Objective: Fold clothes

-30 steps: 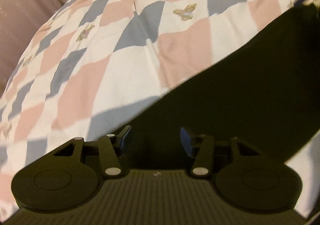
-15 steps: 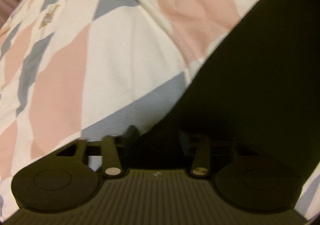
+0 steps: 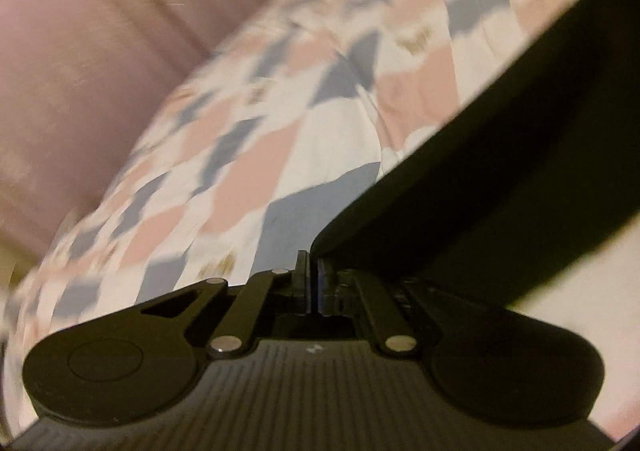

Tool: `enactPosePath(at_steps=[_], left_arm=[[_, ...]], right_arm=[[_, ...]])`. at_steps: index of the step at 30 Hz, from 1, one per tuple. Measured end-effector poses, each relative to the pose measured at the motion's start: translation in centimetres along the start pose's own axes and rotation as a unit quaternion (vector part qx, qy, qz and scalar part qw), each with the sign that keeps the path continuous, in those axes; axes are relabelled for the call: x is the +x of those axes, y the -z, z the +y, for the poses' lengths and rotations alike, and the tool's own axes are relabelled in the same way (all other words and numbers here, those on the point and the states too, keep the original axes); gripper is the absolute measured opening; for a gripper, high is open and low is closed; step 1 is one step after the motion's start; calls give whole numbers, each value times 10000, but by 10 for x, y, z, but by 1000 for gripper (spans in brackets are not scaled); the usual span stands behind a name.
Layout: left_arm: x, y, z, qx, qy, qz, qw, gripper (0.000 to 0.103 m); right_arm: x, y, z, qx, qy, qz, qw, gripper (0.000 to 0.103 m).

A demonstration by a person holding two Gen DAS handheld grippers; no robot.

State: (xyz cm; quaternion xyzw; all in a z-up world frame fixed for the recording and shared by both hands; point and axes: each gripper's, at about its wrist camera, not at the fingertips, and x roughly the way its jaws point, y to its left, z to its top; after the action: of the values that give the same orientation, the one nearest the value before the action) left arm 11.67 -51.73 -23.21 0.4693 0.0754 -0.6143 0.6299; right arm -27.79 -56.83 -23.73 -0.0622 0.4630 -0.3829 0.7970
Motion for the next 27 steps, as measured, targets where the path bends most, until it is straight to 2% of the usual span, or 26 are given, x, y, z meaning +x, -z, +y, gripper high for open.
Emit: enactPosePath(at_steps=[3, 6, 8, 9, 10, 11, 12, 13, 14, 15, 16, 17, 18, 21, 22, 25, 27], left_arm=[[-82, 42, -24, -653, -187, 55, 9977, 3], [-138, 91, -57, -1339, -73, 608, 9891, 3], [-161, 122, -81, -1708, 109, 1165, 9783, 5], [-167, 136, -93, -1742, 142, 1439, 9740, 7], [-173, 148, -101, -1867, 155, 1640, 9685, 7], [-178, 159, -103, -2136, 139, 1729, 9614, 7], [-184, 170, -105, -2403, 122, 1817, 9535, 7], [-188, 178, -105, -2672, 81, 1797, 9467, 7], [-191, 182, -102, -2946, 0, 1611, 9419, 7], [-193, 185, -100, -3195, -68, 1404, 9371, 7], [-192, 186, -99, -3420, -131, 1147, 9326, 10], [-189, 185, -100, -3581, -186, 908, 9291, 18], [-184, 182, -102, -3611, -191, 748, 9293, 20], [-168, 174, -109, -3695, -204, 269, 9286, 20], [-163, 170, -110, -3661, -214, 150, 9302, 21], [-150, 153, -112, -3281, -293, -24, 9442, 23], [-138, 145, -109, -3044, -474, -115, 9513, 31]], right_arm=[[-68, 20, 46, -17, 337, -157, 9993, 1], [-122, 55, 96, 205, 257, 142, 9994, 2], [-134, 79, 128, 296, 13, 644, 9975, 11], [-139, 94, 141, 348, -126, 947, 9948, 26], [-143, 106, 149, 420, -249, 1189, 9917, 32], [-148, 117, 154, 550, -353, 1282, 9896, 32], [-153, 127, 155, 730, -454, 1321, 9875, 37], [-155, 135, 149, 1065, -535, 1239, 9851, 46], [-155, 144, 139, 1514, -590, 1124, 9803, 50], [-154, 154, 126, 2004, -656, 975, 9726, 50], [-150, 165, 110, 2588, -759, 751, 9600, 50], [-143, 176, 94, 3169, -884, 515, 9429, 50], [-136, 187, 80, 3661, -991, 289, 9248, 50], [-113, 220, 46, 4727, -1275, -320, 8713, 51], [-108, 226, 40, 4801, -1316, -433, 8662, 51], [-97, 242, 27, 4942, -1443, -832, 8533, 51], [-97, 251, 23, 4997, -1475, -1087, 8466, 51]])
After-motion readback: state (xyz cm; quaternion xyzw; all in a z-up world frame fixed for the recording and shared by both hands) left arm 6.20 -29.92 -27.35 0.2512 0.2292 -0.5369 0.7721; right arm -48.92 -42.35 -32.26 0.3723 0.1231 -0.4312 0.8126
